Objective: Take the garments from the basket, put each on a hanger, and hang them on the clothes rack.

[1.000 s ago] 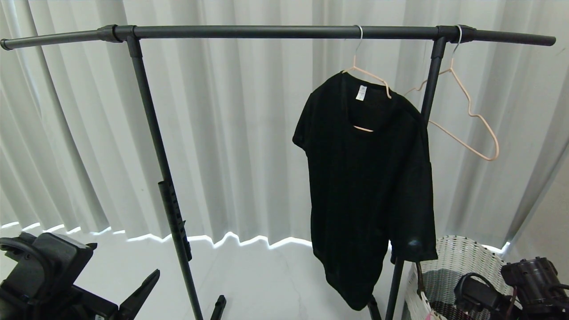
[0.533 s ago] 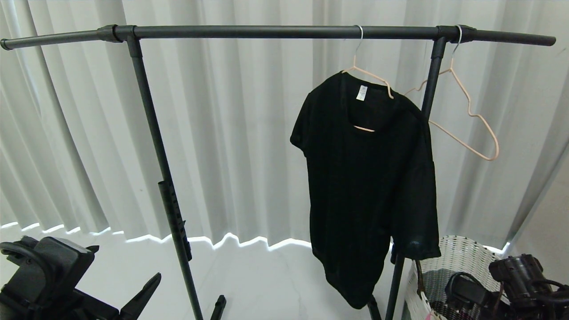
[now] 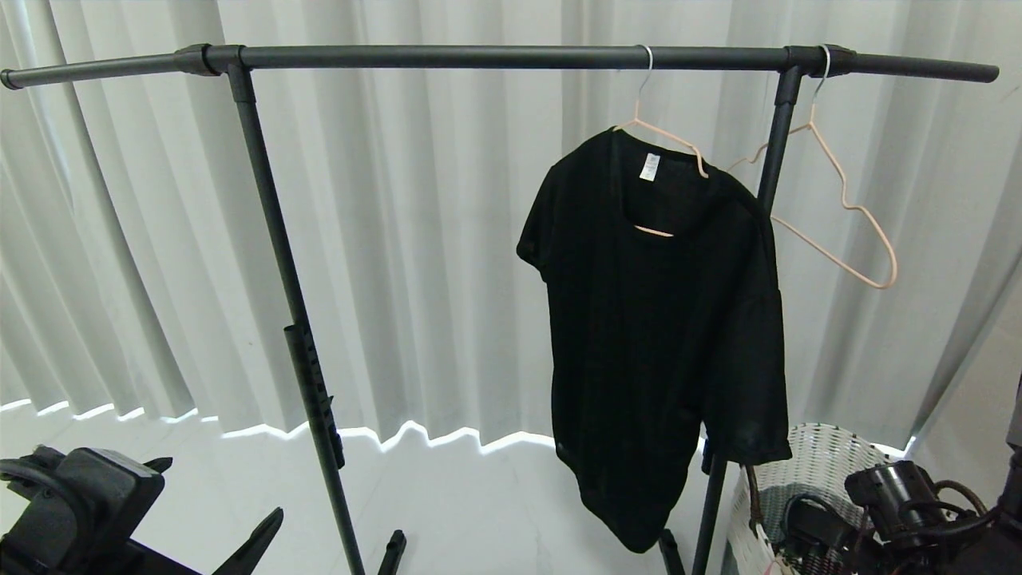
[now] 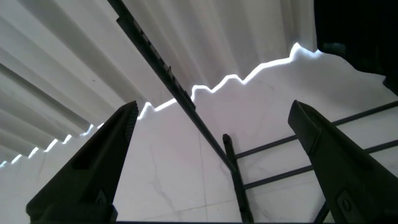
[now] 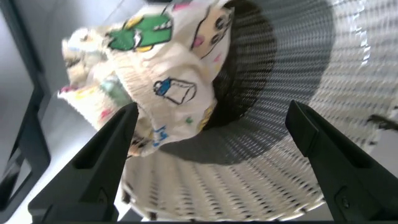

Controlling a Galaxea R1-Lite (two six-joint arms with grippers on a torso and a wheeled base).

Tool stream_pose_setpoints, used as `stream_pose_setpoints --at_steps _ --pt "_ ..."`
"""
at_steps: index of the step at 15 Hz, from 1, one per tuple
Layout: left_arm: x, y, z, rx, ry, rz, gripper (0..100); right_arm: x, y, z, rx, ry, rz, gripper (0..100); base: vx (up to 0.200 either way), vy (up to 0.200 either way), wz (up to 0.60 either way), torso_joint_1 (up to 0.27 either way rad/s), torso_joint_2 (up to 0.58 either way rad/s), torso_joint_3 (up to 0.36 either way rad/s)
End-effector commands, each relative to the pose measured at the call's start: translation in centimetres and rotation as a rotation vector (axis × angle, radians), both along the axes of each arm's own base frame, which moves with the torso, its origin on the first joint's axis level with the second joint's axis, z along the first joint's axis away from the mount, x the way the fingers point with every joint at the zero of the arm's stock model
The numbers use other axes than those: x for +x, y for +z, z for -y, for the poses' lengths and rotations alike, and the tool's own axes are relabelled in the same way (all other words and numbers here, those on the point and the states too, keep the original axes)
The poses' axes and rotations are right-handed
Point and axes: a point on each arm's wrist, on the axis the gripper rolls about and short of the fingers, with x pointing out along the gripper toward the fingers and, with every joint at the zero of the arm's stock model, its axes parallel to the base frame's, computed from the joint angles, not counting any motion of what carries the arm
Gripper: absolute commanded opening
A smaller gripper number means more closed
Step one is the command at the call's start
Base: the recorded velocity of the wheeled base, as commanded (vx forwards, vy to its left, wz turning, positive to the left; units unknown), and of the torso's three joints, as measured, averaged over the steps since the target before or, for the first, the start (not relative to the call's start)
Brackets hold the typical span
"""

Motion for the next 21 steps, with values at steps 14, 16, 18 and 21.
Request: stream_pose_setpoints --at_steps 14,16,18,21 --pt "-0.2 0.0 -0.1 -0.003 0.004 0.01 100 -0.1 -0.5 0.4 -0.006 -0.076 -0.018 100 0.0 0.0 0.0 0.0 0.0 0.0" --pt "-0.1 0.1 -0.1 -0.003 0.004 0.01 100 -0.4 -0.5 0.5 -0.003 -0.09 -0.026 0 0.0 0.0 0.0 0.0 0.0 0.0" --pt "-0.2 0.0 -0.1 -0.005 0.003 0.009 100 -0.4 -0.1 0.5 -0.03 -0.106 0.001 0 0.0 0.0 0.0 0.0 0.0 0.0" --pt "-0.1 0.2 -0.1 -0.007 0.003 0.015 100 -1.7 1.0 0.8 -0.05 -0.125 0.031 0 0.0 0.0 0.0 0.0 0.0 0.0"
